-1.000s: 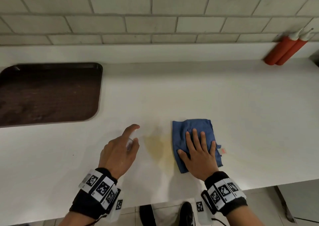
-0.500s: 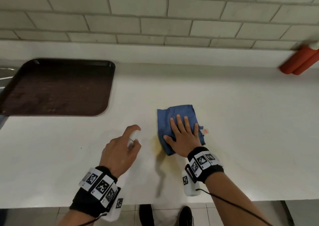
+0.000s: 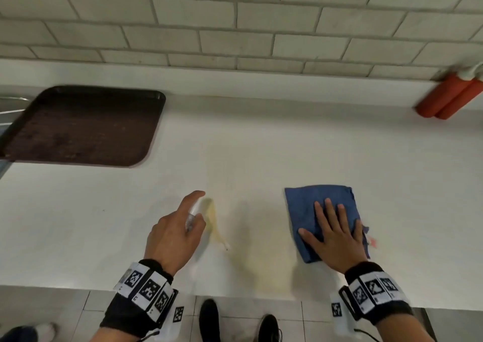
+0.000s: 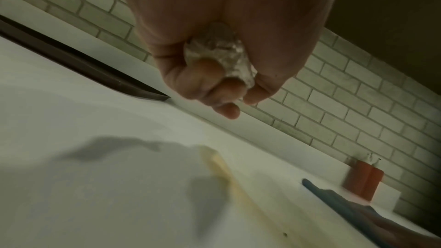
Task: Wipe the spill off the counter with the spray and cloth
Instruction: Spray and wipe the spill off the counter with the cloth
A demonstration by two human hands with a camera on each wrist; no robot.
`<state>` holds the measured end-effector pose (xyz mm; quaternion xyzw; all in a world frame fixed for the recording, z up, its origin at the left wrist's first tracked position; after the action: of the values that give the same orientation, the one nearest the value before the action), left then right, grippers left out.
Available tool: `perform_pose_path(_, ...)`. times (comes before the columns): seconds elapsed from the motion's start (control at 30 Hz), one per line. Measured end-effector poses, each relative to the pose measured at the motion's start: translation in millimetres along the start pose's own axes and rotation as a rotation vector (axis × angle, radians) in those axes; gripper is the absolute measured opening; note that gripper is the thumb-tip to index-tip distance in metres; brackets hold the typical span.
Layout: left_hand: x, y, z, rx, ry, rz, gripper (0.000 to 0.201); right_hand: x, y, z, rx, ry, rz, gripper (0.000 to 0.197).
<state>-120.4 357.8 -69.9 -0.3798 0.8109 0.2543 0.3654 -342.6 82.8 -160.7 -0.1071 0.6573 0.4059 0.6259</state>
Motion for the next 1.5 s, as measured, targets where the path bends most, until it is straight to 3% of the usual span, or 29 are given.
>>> perform_pose_path(0.1,5,6,-8,-0.016,0.019,-0.032,0.046,-17,-47,30,-0.015,-0.002,0.019,0.089)
perform_pose_path(0.2,3,16,-7,-0.045,0.019,-0.065,0.041,-15,-66,93,-0.141,0.062,0.036,0.092)
perform_pose_path(0.3,-5,24,3,-0.091,0.026,-0.103,0.033,8,-36,157,-0.338,0.107,0.068,0.103)
perform_pose_path(0.4,-9,30,15,-0.114,0.061,-0.095,0.032,33,14,180,-0.489,0.129,0.015,0.088)
perform_pose_path(0.5,-11,38,27,-0.128,0.079,-0.064,0.036,48,50,163,-0.507,0.099,-0.033,0.076)
perform_pose_path(0.57,-13,41,32,-0.129,0.071,-0.060,0.041,42,51,144,-0.472,0.065,-0.030,0.079)
perform_pose_path(0.7,-22,36,40,-0.114,0.050,-0.096,0.039,18,-4,135,-0.300,0.059,0.018,0.087)
perform_pose_path(0.8,-27,35,54,-0.128,0.040,-0.110,0.039,2,-47,179,-0.223,0.045,0.052,0.085)
perform_pose_path(0.9,-36,34,69,-0.150,0.043,-0.136,0.043,9,-46,252,-0.332,0.066,0.073,0.083)
perform_pose_path(1.0,-52,29,83,-0.161,0.050,-0.165,0.043,35,2,315,-0.530,0.120,0.066,0.081)
perform_pose_path(1.07,-60,23,91,-0.153,0.051,-0.167,0.043,51,30,329,-0.620,0.138,0.051,0.078)
perform_pose_path(1.2,-63,16,97,-0.124,0.059,-0.128,0.047,57,41,289,-0.589,0.075,-0.066,0.077)
perform_pose_path(1.33,-45,13,78,-0.067,0.083,-0.066,0.047,42,24,206,-0.345,0.033,-0.071,0.078)
perform_pose_path(1.5,-12,11,26,0.038,0.069,-0.010,0.046,17,5,62,0.005,-0.020,-0.093,0.088)
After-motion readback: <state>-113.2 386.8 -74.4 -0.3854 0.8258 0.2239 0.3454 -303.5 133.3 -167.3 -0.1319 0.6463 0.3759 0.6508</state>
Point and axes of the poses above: each hand's wrist, its own y-axis away from the middle knuckle, its own x-axis out of the palm, z = x × y, the point moved 6 cm from there along -y, towards the middle knuckle, and after that the axes turned 1 degree about -y, right-handed, at the moved point
